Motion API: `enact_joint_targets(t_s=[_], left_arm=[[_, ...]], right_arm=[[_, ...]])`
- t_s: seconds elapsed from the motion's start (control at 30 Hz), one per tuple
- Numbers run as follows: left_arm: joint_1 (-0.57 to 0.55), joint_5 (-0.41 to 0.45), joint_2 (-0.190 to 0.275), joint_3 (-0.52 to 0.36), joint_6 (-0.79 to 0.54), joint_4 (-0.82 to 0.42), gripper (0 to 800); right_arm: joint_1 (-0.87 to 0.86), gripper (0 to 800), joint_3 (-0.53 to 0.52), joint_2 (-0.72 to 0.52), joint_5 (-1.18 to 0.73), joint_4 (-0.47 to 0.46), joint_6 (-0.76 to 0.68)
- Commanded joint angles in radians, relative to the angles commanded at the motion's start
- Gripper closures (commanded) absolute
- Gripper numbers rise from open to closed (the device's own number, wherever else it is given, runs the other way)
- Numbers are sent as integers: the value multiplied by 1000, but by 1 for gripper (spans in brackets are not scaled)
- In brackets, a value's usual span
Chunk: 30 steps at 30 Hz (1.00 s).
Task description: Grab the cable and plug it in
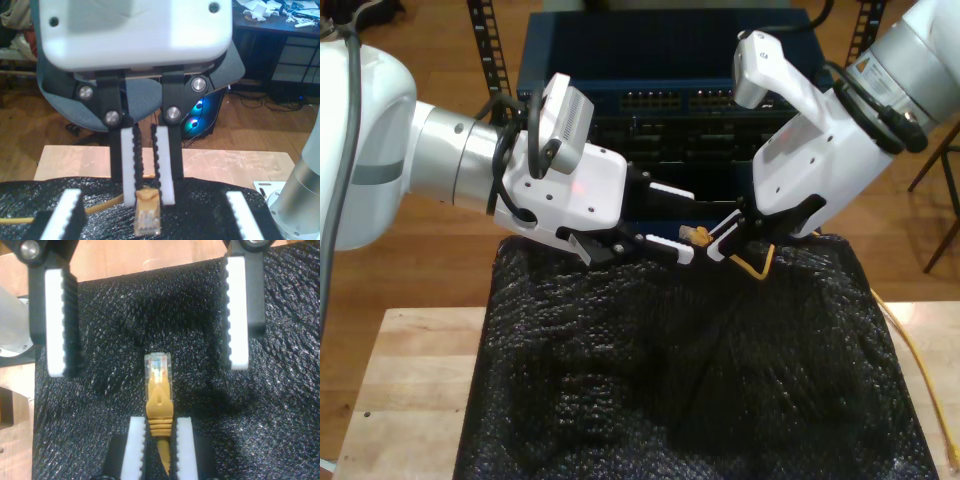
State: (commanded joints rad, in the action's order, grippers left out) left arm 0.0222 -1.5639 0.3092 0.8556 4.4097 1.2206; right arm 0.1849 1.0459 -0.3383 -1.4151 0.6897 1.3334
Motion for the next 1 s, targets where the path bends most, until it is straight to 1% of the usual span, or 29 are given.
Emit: enact_joint_targets(t_s=[0.3, 0.47, 0.53, 0.57, 0.77, 1.0], left_arm=[[0, 2, -11, -3, 0, -3, 249], [2, 2, -14, -5, -2, -3, 318], [2, 0, -14, -6, 0, -3, 384], [3, 0, -14, -6, 0, -5, 398], [9, 0, -15, -6, -2, -3, 434], [11, -2, -17, -6, 0, -6, 456]], right_arm=[[6, 793, 2, 0, 23, 0, -2], [11, 793, 2, 3, 23, -2, -6], [11, 793, 2, 5, 23, -2, -6], [11, 793, 2, 5, 23, -2, -6], [12, 793, 2, 5, 25, -3, -6], [14, 793, 0, 5, 26, -5, -5]])
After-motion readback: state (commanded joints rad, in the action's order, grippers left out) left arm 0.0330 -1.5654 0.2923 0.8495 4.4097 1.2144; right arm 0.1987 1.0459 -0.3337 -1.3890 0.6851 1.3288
